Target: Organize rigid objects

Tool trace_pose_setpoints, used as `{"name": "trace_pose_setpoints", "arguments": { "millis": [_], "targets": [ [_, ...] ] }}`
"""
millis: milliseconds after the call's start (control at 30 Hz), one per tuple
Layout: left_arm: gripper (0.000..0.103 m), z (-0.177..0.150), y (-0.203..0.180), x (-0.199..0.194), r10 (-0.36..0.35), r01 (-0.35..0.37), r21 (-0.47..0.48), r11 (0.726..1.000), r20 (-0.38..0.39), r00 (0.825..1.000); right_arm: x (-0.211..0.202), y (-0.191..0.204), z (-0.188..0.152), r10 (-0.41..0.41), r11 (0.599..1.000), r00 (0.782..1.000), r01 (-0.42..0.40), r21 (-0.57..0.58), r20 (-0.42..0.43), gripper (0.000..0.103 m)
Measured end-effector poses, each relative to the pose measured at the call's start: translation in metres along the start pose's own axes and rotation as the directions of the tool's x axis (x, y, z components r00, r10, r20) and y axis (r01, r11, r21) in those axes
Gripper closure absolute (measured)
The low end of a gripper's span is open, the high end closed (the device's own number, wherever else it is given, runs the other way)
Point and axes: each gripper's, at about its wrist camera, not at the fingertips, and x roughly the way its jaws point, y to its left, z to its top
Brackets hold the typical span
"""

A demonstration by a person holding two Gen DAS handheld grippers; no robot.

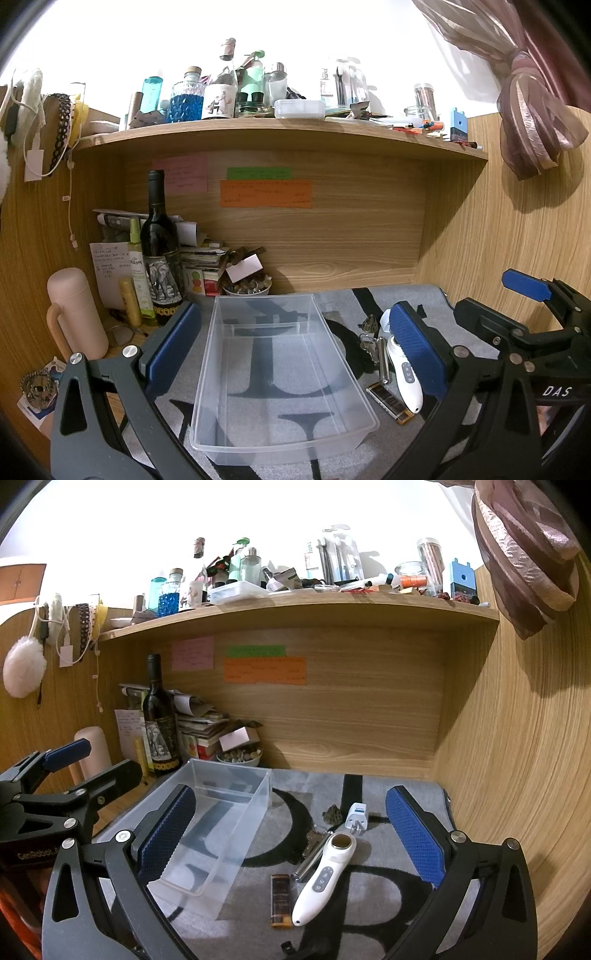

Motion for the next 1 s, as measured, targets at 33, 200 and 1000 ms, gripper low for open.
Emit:
{"name": "trace_pose_setpoints", "arguments": {
  "millis": [33, 200, 1000],
  "targets": [
    [0.000, -0.0001, 0.0000, 0.0000, 0.000, 0.000, 0.000, 1.000, 0.000, 1.000, -0.0009, 0.0004, 0.0008, 0.000, 1.000, 1.000, 0.000, -0.001, 0.001, 0.000],
    [0.000, -0.0006, -0.0001, 0.0000, 0.000, 0.000, 0.001, 1.000, 0.001, 1.000, -0.0010, 0.0013, 0.0014, 0.001, 1.000, 1.000, -0.001, -0.002, 0.001, 0.000],
    [0.000, -0.0011, 0.0015, 0.0005, 0.000, 0.000, -0.003, 1.000, 0.001, 1.000, -0.0009, 0.0024, 0.0016, 0.002, 1.000, 1.000, -0.002, -0.004, 0.003, 0.000]
  ]
}}
